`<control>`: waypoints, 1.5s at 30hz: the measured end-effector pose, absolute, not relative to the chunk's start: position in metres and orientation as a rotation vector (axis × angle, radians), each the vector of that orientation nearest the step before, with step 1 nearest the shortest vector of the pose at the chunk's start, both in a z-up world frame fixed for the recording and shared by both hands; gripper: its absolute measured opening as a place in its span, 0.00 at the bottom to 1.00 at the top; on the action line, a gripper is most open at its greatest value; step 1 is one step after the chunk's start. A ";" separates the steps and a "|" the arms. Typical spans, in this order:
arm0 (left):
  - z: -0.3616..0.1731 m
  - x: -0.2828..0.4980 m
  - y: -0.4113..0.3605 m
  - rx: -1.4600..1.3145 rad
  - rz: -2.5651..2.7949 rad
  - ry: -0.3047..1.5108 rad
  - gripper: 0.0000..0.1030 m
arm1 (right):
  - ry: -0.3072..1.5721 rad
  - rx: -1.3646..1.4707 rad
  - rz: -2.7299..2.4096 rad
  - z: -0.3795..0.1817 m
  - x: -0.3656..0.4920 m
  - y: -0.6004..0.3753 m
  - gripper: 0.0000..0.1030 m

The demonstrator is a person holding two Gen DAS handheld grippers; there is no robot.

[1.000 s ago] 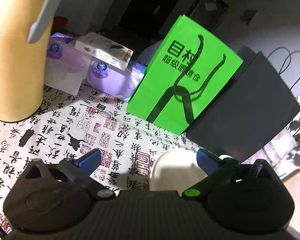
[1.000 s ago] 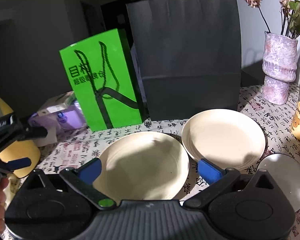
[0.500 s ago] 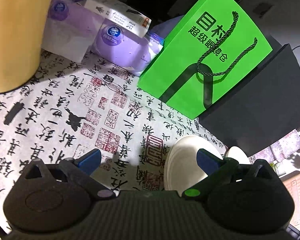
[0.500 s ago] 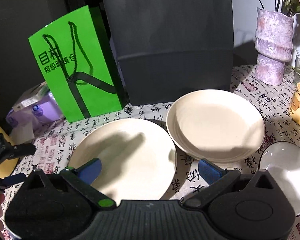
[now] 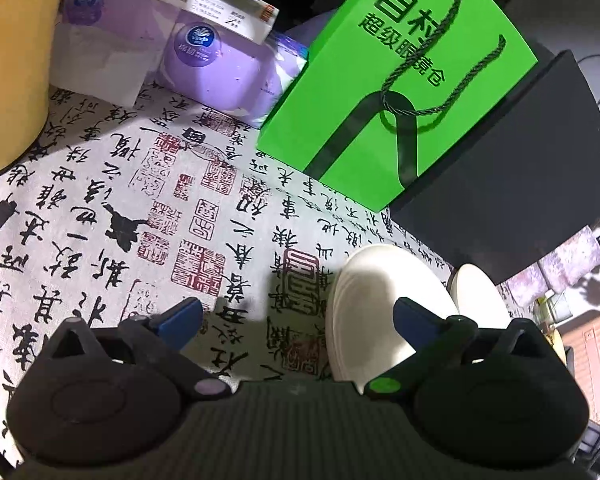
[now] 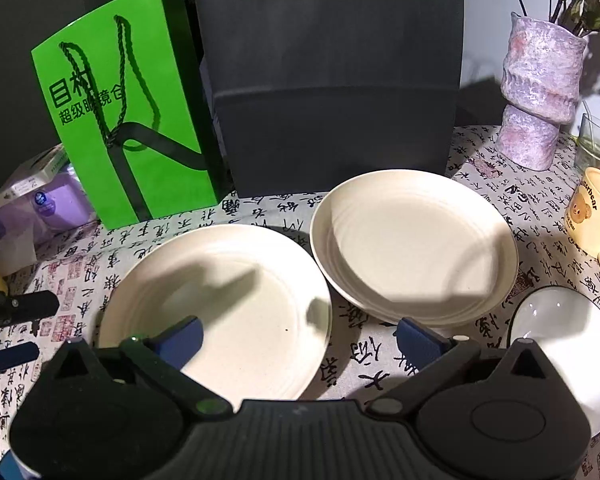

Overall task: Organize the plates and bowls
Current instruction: 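Close both grippers side by side on the cream plate's rim, then lift the cream plate off the cloth with both grippers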

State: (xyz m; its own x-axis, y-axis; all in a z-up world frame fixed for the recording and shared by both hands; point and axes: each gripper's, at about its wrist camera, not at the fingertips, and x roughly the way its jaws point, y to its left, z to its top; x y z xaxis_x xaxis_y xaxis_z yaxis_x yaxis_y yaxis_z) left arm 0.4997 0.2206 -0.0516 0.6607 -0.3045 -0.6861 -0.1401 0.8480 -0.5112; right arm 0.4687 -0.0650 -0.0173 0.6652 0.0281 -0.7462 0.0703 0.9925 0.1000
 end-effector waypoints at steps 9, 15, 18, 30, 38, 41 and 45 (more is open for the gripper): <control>-0.052 0.505 0.209 -0.486 -0.073 0.908 0.99 | 0.862 0.138 -0.018 -0.026 0.474 -0.067 1.00; -0.046 0.504 0.204 -0.473 -0.099 0.895 0.98 | 0.862 0.143 -0.012 -0.027 0.475 -0.066 1.00; -0.043 0.503 0.206 -0.486 -0.100 0.889 0.88 | 0.862 0.148 -0.012 -0.028 0.476 -0.066 1.00; -0.044 0.505 0.202 -0.459 -0.095 0.911 0.38 | 0.871 0.151 -0.003 -0.029 0.479 -0.067 0.97; -0.045 0.505 0.193 -0.407 -0.099 0.921 0.14 | 0.897 0.145 0.028 -0.032 0.482 -0.066 0.74; -0.045 0.505 0.188 -0.388 -0.105 0.928 0.14 | 0.914 0.143 0.028 -0.034 0.484 -0.067 0.66; -0.044 0.505 0.183 -0.375 -0.120 0.931 0.14 | 0.940 0.147 0.024 -0.039 0.487 -0.069 0.58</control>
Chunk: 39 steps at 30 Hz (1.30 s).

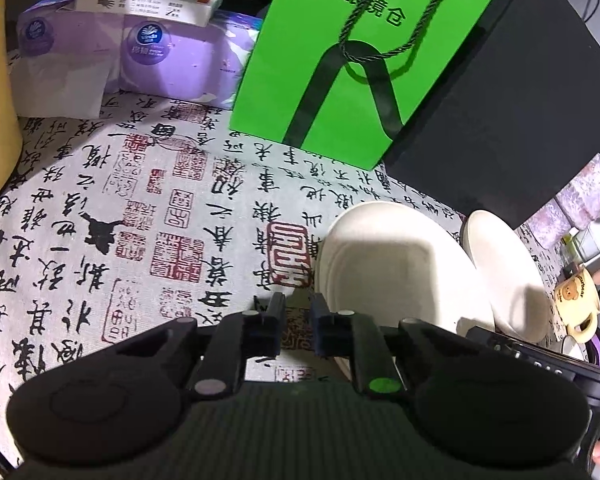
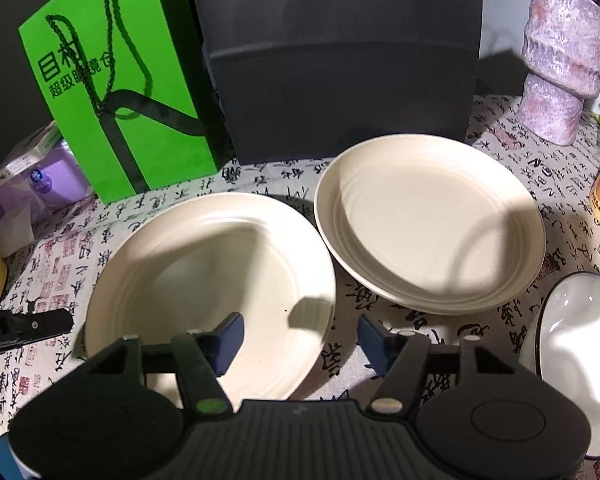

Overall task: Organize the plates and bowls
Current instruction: 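Lift the cream plate off the cloth with both grippers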

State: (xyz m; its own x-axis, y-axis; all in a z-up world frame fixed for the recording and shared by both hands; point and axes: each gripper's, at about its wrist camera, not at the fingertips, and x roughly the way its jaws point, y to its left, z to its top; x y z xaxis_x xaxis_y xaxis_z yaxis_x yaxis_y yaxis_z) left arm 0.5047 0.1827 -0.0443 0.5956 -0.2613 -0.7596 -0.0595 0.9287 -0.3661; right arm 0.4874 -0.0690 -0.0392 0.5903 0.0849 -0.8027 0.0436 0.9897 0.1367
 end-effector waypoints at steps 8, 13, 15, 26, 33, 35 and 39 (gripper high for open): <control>-0.047 0.506 0.182 -0.379 -0.120 0.948 0.14 | 1.000 0.143 0.002 -0.050 0.502 -0.071 0.37; -0.049 0.508 0.184 -0.393 -0.126 0.953 0.14 | 0.986 0.150 0.012 -0.054 0.502 -0.072 0.11; -0.050 0.508 0.184 -0.396 -0.127 0.958 0.14 | 0.955 0.146 0.022 -0.052 0.498 -0.072 0.08; -0.057 0.510 0.187 -0.429 -0.119 0.987 0.15 | 0.885 0.085 0.054 -0.044 0.488 -0.064 0.07; -0.057 0.511 0.187 -0.431 -0.112 0.990 0.14 | 0.891 0.076 0.054 -0.045 0.486 -0.060 0.07; -0.058 0.513 0.185 -0.423 -0.104 0.999 0.14 | 0.899 0.081 0.055 -0.047 0.487 -0.061 0.07; -0.060 0.515 0.179 -0.389 -0.080 1.019 0.14 | 0.910 0.092 0.066 -0.051 0.488 -0.064 0.07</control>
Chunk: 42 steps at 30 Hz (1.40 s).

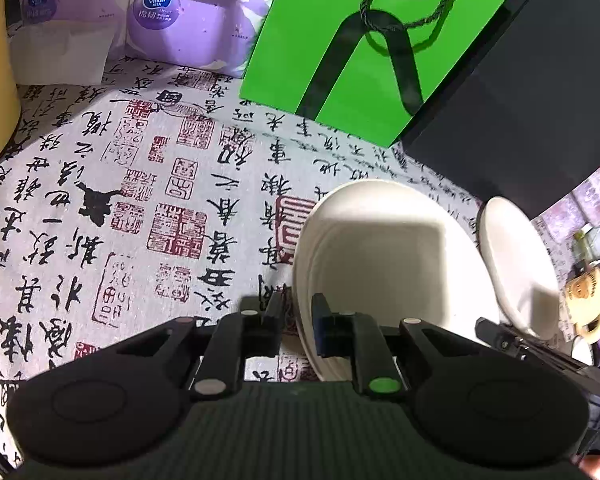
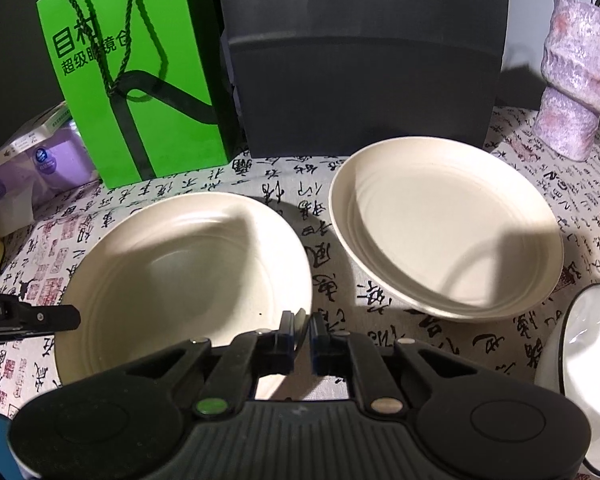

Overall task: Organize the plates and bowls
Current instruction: 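Lift the cream plate off the cloth with both grippers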

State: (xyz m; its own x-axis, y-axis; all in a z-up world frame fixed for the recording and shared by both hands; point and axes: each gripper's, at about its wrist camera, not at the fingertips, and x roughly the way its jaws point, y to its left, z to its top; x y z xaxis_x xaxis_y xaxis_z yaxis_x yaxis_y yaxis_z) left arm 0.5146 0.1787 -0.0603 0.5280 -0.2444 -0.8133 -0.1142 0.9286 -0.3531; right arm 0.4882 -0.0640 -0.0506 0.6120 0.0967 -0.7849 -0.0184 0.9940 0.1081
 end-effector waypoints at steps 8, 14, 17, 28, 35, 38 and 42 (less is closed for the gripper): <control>-0.062 0.517 0.169 -0.344 -0.022 1.030 0.15 | 0.934 0.114 0.119 -0.050 0.491 -0.073 0.07; -0.062 0.518 0.160 -0.300 -0.008 1.016 0.11 | 0.934 0.133 0.167 -0.051 0.494 -0.079 0.07; -0.062 0.517 0.161 -0.301 -0.002 0.999 0.08 | 0.935 0.136 0.180 -0.051 0.495 -0.080 0.07; -0.052 0.512 0.158 -0.291 0.014 0.951 0.08 | 0.926 0.163 0.179 -0.051 0.493 -0.081 0.07; -0.045 0.510 0.159 -0.313 0.018 0.923 0.08 | 0.884 0.167 0.185 -0.039 0.489 -0.081 0.07; -0.041 0.508 0.158 -0.318 0.019 0.906 0.08 | 0.866 0.170 0.187 -0.033 0.487 -0.081 0.07; -0.036 0.506 0.156 -0.307 0.021 0.887 0.08 | 0.847 0.171 0.186 -0.028 0.485 -0.081 0.07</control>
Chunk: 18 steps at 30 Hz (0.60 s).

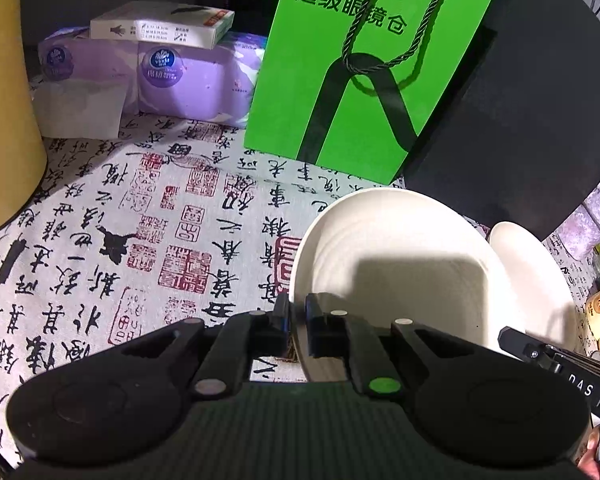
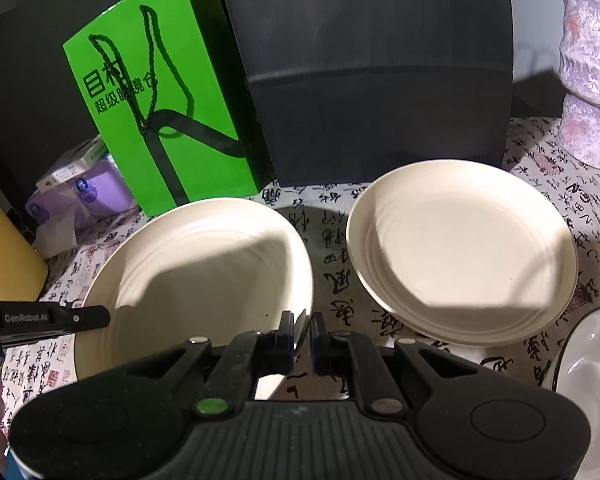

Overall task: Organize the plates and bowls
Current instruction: 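Lift the cream plate off the cloth with both grippers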

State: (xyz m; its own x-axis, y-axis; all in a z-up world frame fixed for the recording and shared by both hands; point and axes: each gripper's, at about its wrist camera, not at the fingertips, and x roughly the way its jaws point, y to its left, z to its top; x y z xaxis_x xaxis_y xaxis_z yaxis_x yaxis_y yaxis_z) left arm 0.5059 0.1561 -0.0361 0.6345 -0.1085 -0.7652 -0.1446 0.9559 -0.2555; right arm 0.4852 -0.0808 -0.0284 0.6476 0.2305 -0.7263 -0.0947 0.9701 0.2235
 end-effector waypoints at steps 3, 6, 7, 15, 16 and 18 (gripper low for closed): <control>-0.031 0.503 0.156 -0.306 0.022 0.867 0.08 | 0.834 0.172 0.185 -0.026 0.484 -0.080 0.07; -0.026 0.500 0.155 -0.306 0.027 0.845 0.08 | 0.818 0.174 0.187 -0.022 0.482 -0.080 0.07; -0.024 0.499 0.155 -0.305 0.028 0.839 0.08 | 0.812 0.176 0.188 -0.021 0.481 -0.080 0.07; -0.015 0.494 0.151 -0.291 0.026 0.802 0.08 | 0.760 0.180 0.189 -0.010 0.474 -0.082 0.07; -0.014 0.493 0.151 -0.291 0.027 0.798 0.08 | 0.754 0.182 0.190 -0.008 0.473 -0.083 0.07; -0.012 0.491 0.151 -0.291 0.030 0.791 0.09 | 0.745 0.189 0.192 -0.006 0.471 -0.084 0.07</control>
State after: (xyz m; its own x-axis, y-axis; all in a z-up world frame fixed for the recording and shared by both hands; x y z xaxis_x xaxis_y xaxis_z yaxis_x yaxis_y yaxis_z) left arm 0.4914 0.1507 -0.0119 0.7045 -0.0819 -0.7049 -0.1349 0.9597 -0.2464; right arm 0.4708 -0.0836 -0.0064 0.7191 0.2391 -0.6524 -0.1058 0.9657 0.2373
